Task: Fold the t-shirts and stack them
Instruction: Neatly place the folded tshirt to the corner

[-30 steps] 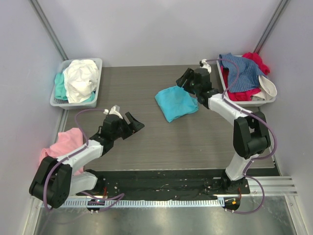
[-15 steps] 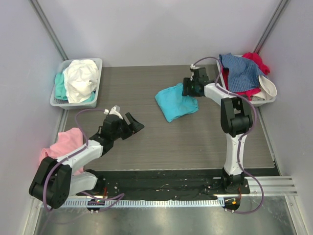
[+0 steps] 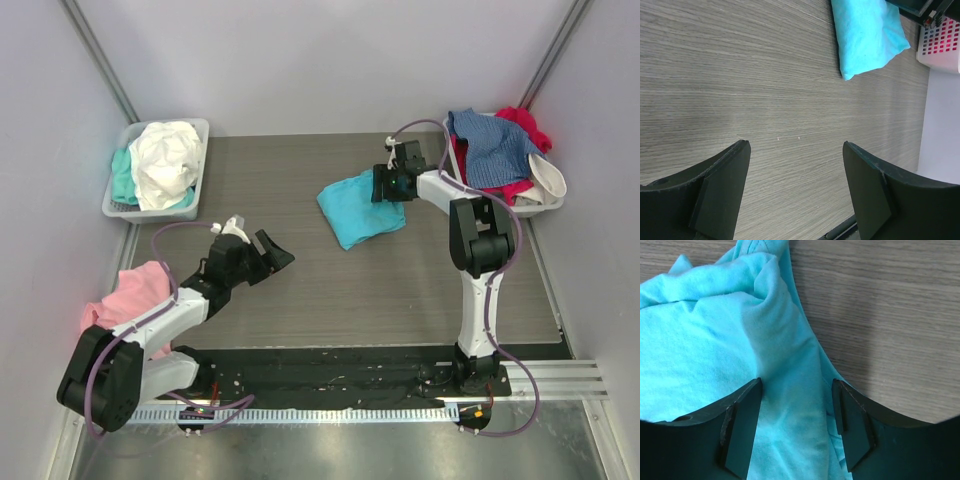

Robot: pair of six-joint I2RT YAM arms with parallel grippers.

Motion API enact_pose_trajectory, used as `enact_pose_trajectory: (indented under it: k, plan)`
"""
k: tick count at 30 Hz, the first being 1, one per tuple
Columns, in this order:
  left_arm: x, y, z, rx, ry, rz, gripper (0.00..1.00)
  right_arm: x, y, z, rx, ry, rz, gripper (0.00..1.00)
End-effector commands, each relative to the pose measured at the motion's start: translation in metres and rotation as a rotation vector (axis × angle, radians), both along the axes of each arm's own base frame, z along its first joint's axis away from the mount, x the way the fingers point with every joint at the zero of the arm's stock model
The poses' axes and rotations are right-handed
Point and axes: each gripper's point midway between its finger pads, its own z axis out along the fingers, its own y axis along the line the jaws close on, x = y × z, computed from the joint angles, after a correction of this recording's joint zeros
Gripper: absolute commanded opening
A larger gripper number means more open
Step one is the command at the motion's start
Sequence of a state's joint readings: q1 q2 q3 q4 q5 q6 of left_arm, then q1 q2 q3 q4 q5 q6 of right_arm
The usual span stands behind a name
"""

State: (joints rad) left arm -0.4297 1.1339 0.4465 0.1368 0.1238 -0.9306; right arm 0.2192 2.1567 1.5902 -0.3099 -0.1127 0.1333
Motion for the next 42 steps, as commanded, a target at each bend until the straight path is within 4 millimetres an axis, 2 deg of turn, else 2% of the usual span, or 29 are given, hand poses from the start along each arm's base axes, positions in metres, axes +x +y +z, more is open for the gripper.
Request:
enact_pose_trajectory:
  k: [1, 2, 4, 5, 6, 9, 11, 12, 13, 15, 16, 22, 27, 33, 38, 40, 42]
  plan:
    - [0.005, -0.002, 0.013, 0.0, -0.043, -0.009, 0.79, 0.006, 0.008, 0.001, 0.03, 0.016, 0.066, 0.65]
    - [0.005, -0.001, 0.013, -0.001, -0.044, -0.007, 0.79, 0.004, 0.008, -0.009, 0.03, 0.04, 0.081, 0.65]
    - [0.004, -0.002, 0.013, -0.001, -0.044, -0.008, 0.79, -0.001, 0.014, -0.013, 0.053, 0.075, 0.114, 0.64]
    - [0.004, -0.001, 0.012, 0.0, -0.043, -0.005, 0.79, -0.008, 0.016, -0.026, 0.053, 0.119, 0.134, 0.64]
    - [0.004, -0.001, 0.012, -0.002, -0.039, -0.003, 0.79, -0.007, 0.018, -0.025, 0.064, 0.125, 0.153, 0.64]
    - [0.003, -0.001, 0.011, -0.004, -0.042, -0.003, 0.79, -0.017, 0.026, -0.04, 0.097, 0.187, 0.2, 0.63]
    - [0.003, -0.001, 0.01, -0.003, -0.039, 0.0, 0.79, -0.023, 0.03, -0.045, 0.122, 0.214, 0.223, 0.58]
    - [0.003, -0.001, 0.01, -0.004, -0.037, 0.0, 0.79, -0.023, 0.031, -0.05, 0.125, 0.227, 0.228, 0.51]
    - [0.003, -0.001, 0.01, -0.004, -0.038, 0.0, 0.79, -0.024, 0.032, -0.053, 0.129, 0.237, 0.226, 0.32]
    - [0.002, 0.001, 0.008, -0.003, -0.033, 0.006, 0.79, -0.026, 0.034, -0.059, 0.143, 0.257, 0.221, 0.16]
    - [0.002, 0.001, 0.009, -0.005, -0.036, 0.006, 0.79, -0.026, 0.035, -0.06, 0.149, 0.265, 0.217, 0.01]
    - [0.0, 0.004, 0.005, 0.0, -0.03, 0.018, 0.79, -0.012, 0.045, -0.058, 0.222, 0.25, 0.128, 0.01]
    - [-0.001, 0.006, 0.005, 0.003, -0.035, 0.025, 0.79, 0.02, 0.032, -0.049, 0.193, 0.168, -0.02, 0.01]
    - [-0.005, 0.009, 0.004, 0.008, -0.032, 0.036, 0.79, 0.052, 0.007, -0.047, 0.14, 0.103, -0.171, 0.01]
    - [-0.008, 0.012, 0.001, 0.015, -0.023, 0.042, 0.79, 0.077, -0.026, -0.042, 0.083, 0.041, -0.29, 0.01]
    - [-0.008, 0.013, 0.0, 0.017, -0.019, 0.047, 0.79, 0.083, -0.035, -0.044, 0.08, 0.03, -0.33, 0.01]
    - [-0.007, 0.013, 0.0, 0.017, -0.019, 0.049, 0.79, 0.089, -0.051, -0.045, 0.057, 0.011, -0.385, 0.01]
